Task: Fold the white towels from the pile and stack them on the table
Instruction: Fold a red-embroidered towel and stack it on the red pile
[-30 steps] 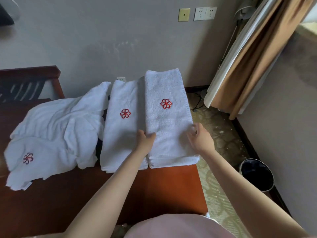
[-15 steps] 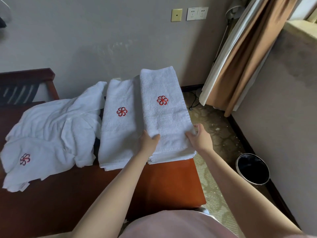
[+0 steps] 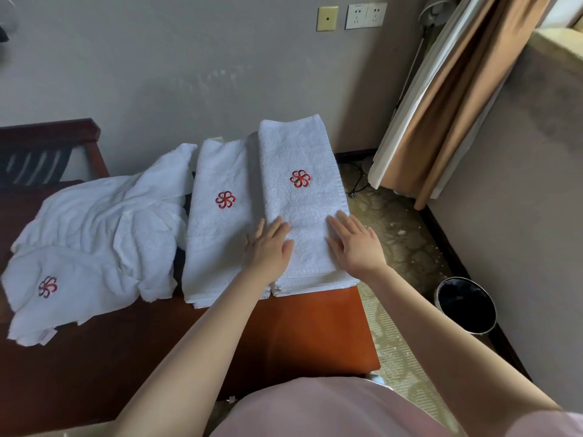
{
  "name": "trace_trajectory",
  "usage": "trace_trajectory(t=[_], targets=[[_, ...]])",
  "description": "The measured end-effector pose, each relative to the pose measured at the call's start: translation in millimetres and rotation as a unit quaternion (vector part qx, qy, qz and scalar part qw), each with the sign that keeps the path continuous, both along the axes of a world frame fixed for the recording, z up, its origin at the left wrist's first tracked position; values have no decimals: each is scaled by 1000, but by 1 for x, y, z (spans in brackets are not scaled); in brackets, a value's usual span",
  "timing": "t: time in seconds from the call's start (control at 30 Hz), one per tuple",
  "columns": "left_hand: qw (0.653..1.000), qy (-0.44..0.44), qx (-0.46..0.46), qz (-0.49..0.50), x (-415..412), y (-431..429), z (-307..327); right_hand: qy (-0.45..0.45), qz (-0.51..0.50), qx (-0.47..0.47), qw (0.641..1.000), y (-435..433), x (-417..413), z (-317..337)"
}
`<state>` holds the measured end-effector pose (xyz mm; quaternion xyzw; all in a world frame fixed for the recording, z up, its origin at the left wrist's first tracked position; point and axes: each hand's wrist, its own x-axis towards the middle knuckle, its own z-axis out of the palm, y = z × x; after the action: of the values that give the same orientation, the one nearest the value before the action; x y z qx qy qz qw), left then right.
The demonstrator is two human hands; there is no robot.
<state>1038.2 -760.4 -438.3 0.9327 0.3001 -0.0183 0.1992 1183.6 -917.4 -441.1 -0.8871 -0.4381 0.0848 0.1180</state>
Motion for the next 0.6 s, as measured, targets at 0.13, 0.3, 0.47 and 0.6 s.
trace_trajectory(t=[0.13,0.3,0.47,0.6], targets=[[994,-103,27,20,4,11,15,-45,-2,33,998,10,5,17],[966,-243,-24,86,15,29,45,-18,2,141,990,34,3,49],[928,-306,-144,156,22,52,71,51,13,138,989,62,2,85],[918,-282,-208,188,14,73,71,98,42,105,989,88,-5,101]])
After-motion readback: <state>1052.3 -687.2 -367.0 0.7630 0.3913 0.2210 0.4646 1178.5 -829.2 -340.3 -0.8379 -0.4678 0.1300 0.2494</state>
